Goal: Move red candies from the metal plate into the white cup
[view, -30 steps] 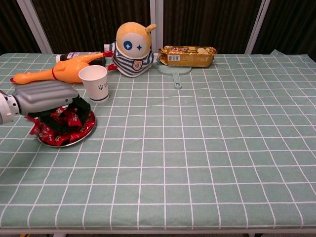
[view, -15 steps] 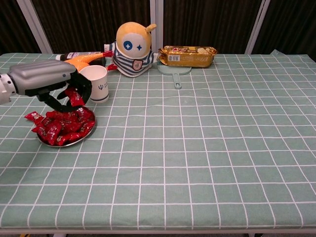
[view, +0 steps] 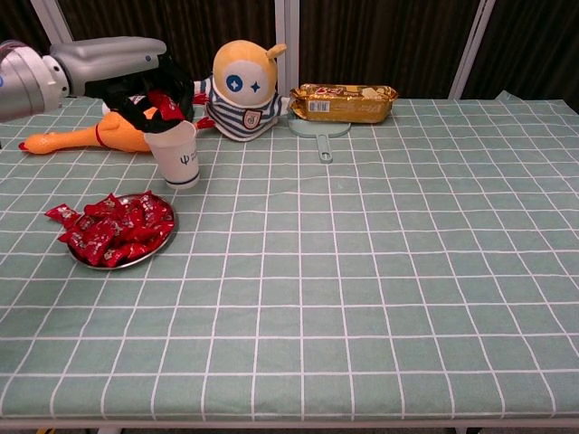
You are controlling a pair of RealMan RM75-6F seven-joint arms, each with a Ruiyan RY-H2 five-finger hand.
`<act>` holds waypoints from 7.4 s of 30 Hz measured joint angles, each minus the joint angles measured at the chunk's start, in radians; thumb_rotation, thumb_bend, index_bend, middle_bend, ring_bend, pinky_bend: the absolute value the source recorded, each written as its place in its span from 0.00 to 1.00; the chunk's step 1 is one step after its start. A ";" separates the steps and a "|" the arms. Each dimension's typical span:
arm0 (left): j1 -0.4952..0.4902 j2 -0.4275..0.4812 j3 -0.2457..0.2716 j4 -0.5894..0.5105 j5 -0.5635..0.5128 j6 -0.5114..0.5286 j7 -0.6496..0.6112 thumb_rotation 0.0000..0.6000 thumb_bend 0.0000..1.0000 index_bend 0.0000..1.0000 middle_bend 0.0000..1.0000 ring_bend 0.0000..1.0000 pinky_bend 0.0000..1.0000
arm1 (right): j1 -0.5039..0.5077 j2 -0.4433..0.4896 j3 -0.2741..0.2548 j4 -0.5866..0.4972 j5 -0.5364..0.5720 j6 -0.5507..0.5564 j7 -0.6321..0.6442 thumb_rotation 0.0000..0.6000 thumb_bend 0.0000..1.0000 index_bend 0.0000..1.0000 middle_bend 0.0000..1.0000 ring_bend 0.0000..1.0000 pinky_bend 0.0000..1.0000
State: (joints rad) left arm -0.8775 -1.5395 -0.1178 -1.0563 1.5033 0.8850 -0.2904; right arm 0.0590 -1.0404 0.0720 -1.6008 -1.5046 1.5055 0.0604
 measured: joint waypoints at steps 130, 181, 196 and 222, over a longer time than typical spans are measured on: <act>0.218 -0.029 0.115 -0.105 -0.053 0.011 0.198 1.00 0.50 0.66 0.71 0.67 0.93 | 0.009 0.005 -0.001 -0.005 0.006 -0.022 0.013 1.00 0.03 0.01 0.19 0.01 0.17; -0.038 0.008 -0.098 -0.095 -0.457 -0.175 0.572 1.00 0.48 0.49 0.56 0.58 0.89 | 0.010 0.008 0.003 -0.003 0.016 -0.028 0.019 1.00 0.03 0.01 0.19 0.01 0.17; -0.032 0.029 -0.077 -0.145 -0.480 -0.134 0.608 1.00 0.48 0.41 0.50 0.52 0.85 | 0.009 0.010 0.004 -0.010 0.013 -0.023 0.013 1.00 0.03 0.01 0.19 0.01 0.17; 0.253 0.160 0.097 -0.287 -0.303 0.075 0.478 1.00 0.27 0.38 0.27 0.18 0.39 | 0.015 0.013 -0.004 -0.021 -0.031 -0.008 0.015 1.00 0.03 0.01 0.19 0.01 0.18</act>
State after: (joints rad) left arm -0.6247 -1.3800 -0.0208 -1.3430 1.2005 0.9596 0.1880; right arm 0.0743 -1.0276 0.0676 -1.6215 -1.5352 1.4971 0.0754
